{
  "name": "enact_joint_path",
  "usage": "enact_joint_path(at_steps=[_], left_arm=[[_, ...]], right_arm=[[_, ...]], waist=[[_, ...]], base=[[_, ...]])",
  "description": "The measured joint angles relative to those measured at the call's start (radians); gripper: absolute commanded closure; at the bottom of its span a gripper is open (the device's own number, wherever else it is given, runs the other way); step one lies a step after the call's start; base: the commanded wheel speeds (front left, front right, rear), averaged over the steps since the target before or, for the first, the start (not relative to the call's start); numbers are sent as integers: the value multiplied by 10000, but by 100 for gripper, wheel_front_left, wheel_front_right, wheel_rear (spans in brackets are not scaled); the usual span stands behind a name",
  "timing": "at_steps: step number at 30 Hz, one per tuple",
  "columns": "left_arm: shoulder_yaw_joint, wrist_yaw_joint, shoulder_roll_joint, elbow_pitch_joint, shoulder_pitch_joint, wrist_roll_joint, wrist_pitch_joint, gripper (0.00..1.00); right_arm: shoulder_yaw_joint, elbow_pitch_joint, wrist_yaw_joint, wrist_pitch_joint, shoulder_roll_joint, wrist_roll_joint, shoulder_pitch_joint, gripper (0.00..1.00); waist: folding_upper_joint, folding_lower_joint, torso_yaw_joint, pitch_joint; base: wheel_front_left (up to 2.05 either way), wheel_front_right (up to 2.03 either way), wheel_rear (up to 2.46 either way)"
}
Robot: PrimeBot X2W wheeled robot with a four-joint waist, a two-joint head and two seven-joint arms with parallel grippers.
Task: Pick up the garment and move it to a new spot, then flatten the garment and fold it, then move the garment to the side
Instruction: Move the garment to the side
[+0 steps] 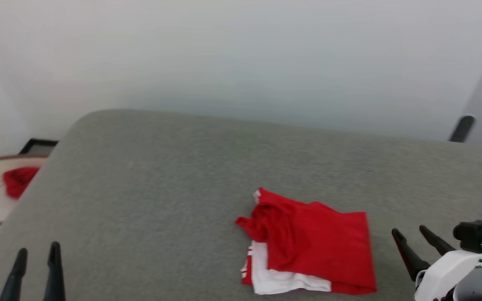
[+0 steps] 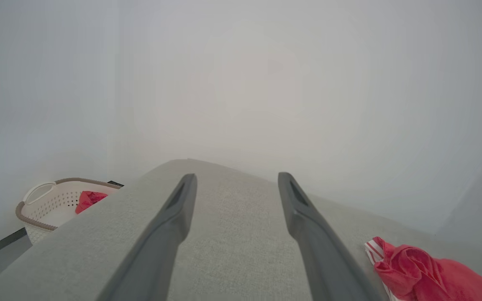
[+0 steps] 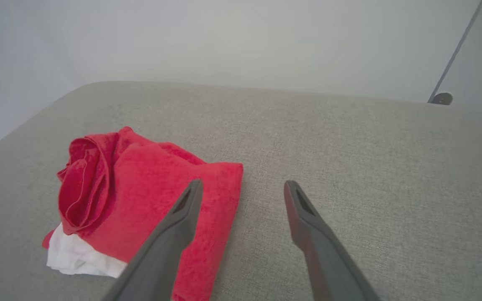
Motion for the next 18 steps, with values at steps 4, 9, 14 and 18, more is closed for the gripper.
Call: enact_joint_path(at_steps=[4, 9, 14, 18], left_arm=[[-232, 0, -23, 44, -60, -2, 0, 0], [-454, 0, -138, 111, -183, -4, 0, 0], [-692, 0, -282, 157, -337, -35, 0, 0], [-836, 0, -437, 174, -567, -46, 0, 0]], right_arm=[[65, 353, 0, 773, 15, 94, -171, 0], [17, 809, 0, 1898, 44, 94, -300, 0], [-405, 1095, 0, 2878, 174, -119, -509, 0], [-688, 1233, 0, 3655, 336, -403, -779, 0]], waist=[[0, 0, 533, 72], [0, 0, 1093, 204], [0, 0, 1480, 464], [0, 0, 1645, 824]], base=[[0, 0, 0], [0, 0, 0], [0, 0, 0], [0, 0, 0]])
